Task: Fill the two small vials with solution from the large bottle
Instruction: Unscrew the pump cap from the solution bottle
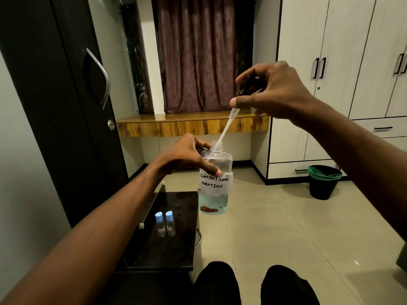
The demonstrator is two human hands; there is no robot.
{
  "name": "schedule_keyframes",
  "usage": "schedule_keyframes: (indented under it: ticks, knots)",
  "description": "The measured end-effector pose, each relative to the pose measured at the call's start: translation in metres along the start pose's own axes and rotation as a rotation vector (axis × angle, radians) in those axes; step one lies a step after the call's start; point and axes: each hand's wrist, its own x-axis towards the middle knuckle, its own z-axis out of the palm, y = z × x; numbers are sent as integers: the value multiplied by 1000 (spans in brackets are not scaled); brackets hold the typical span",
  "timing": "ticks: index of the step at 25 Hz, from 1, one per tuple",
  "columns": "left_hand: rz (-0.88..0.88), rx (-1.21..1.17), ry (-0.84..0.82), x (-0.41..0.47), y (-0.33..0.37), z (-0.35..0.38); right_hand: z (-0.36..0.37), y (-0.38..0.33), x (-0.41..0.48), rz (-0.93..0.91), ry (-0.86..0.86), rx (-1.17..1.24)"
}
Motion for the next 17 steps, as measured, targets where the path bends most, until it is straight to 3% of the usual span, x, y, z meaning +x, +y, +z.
schedule_keyframes:
  ticks: [10,17]
  knots:
    - [-213,153,125,-19,-51,-24,-16,40,6,269,236,447]
    - [-377,276,144,-22,-86,-48,107,92,-9,660,98,571]
